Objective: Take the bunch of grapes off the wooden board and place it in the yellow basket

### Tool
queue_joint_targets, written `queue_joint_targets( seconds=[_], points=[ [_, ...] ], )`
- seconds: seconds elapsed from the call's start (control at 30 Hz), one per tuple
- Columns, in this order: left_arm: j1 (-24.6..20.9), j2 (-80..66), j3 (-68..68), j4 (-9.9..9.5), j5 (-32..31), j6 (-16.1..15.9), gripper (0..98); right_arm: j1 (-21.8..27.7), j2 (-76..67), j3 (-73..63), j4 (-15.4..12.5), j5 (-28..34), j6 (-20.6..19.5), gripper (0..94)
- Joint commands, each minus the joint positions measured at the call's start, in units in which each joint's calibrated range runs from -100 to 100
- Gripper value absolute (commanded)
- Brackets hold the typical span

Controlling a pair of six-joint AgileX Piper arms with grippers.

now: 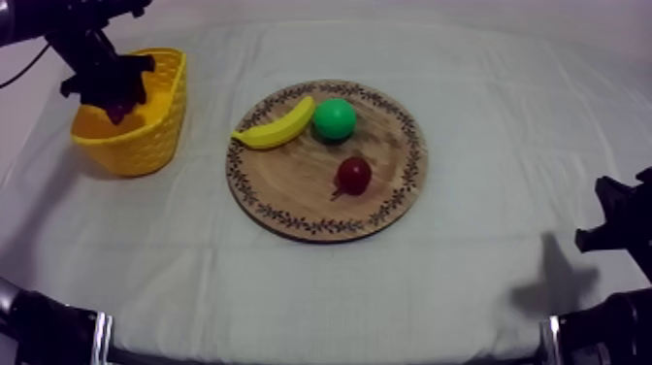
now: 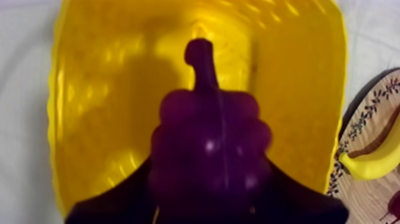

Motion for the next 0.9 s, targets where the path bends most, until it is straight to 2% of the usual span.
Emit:
queue_joint_targets(
  seconds=[0.0, 0.07, 0.17, 0.33, 0.47, 0.67, 0.73, 0.87],
  points=[
    [0.1, -0.1, -0.2, -0.01, -0.2, 0.2, 76.1, 0.0, 0.0, 0.0, 0.0, 0.0, 0.0, 0.3],
    [0.2, -0.4, -0.3, -0.17, -0.6, 0.5, 85.6, 0.0, 0.0, 0.0, 0.0, 0.0, 0.0, 0.3],
    [0.5, -1.0, -0.4, -0.51, -1.3, 0.8, 92.4, 0.0, 0.0, 0.0, 0.0, 0.0, 0.0, 0.3],
    [0.8, -1.6, -0.4, -0.81, -1.9, 0.8, 95.3, 0.0, 0.0, 0.0, 0.0, 0.0, 0.0, 0.3],
    [1.0, -2.8, 0.6, -0.69, -2.6, 0.5, 93.7, 0.0, 0.0, 0.0, 0.0, 0.0, 0.0, 0.3],
    [1.5, -8.9, 5.2, -0.28, -6.4, -0.2, 79.2, 0.0, 0.0, 0.0, 0.0, 0.0, 0.0, 0.3],
    [1.4, -12.1, 7.2, -0.05, -7.3, -0.4, 70.3, 0.0, 0.0, 0.0, 0.0, 0.0, 0.0, 0.3],
    [1.1, -19.3, 11.1, 0.21, -8.0, -0.9, 46.1, 0.0, 0.0, 0.0, 0.0, 0.0, 0.0, 0.3]
  ],
)
